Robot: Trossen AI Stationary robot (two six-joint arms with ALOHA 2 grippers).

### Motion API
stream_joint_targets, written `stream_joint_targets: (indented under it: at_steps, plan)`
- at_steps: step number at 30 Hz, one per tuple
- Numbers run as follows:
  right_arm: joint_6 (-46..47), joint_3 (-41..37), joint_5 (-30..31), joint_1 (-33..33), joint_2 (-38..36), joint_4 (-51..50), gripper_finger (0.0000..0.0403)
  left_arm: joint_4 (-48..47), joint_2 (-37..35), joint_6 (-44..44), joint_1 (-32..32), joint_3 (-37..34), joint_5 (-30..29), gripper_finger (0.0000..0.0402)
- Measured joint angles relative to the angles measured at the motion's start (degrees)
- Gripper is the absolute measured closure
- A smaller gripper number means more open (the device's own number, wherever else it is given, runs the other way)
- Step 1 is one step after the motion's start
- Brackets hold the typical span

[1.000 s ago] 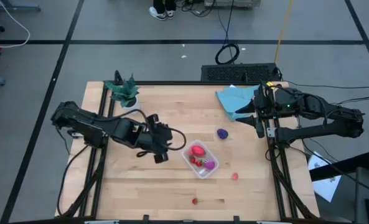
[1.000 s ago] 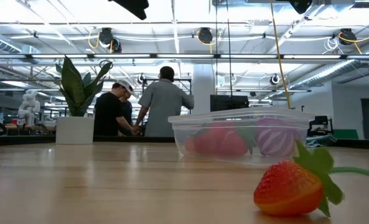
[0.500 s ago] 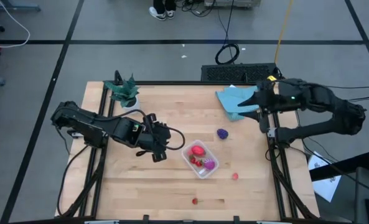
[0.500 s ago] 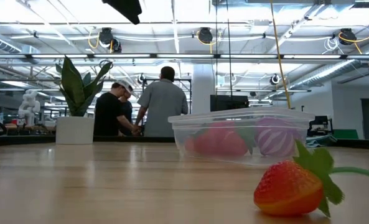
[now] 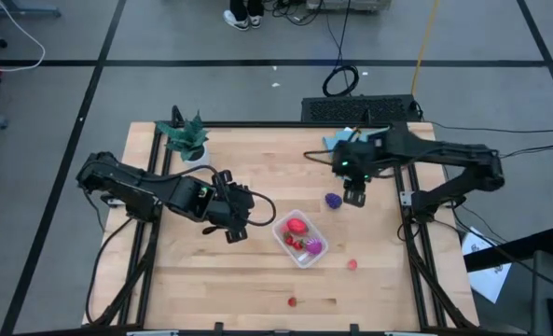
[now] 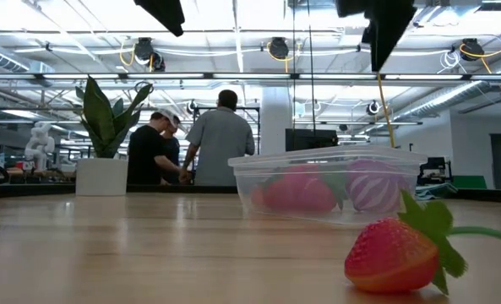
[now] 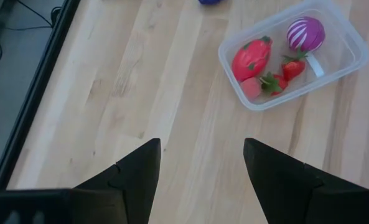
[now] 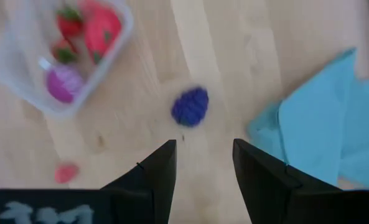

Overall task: Pick and placing Produce into tupperware
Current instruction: Put the grapes into the transparent container

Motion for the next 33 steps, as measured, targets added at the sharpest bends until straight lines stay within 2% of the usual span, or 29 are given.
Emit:
stream_joint_targets:
  at_steps: [5,10,21,26,33]
  plan:
    - [1.2,0.0,0.0,-1.2,4.9,-2.4,0.0252,-0.2,0.0,0.2,0.0,0.0,0.0,0.0165]
    - [0.8,-0.1,-0.1,-1.9,6.7,-2.0,0.0252,-1.0,0.0,0.2,-0.7,0.0,0.0,0.0165]
    - [0.0,-0.1,-0.2,-2.0,6.9,-0.3,0.0252,-2.1,0.0,0.2,-1.7,0.0,0.0,0.0165]
    - [2.6,-0.1,-0.2,-2.0,6.9,0.5,0.0252,-2.1,0.0,0.7,-1.7,0.0,0.0,0.0165]
    - [-0.1,-0.1,-0.2,-2.0,6.9,0.6,0.0252,-2.0,0.0,1.0,-1.7,0.0,0.0,0.0165]
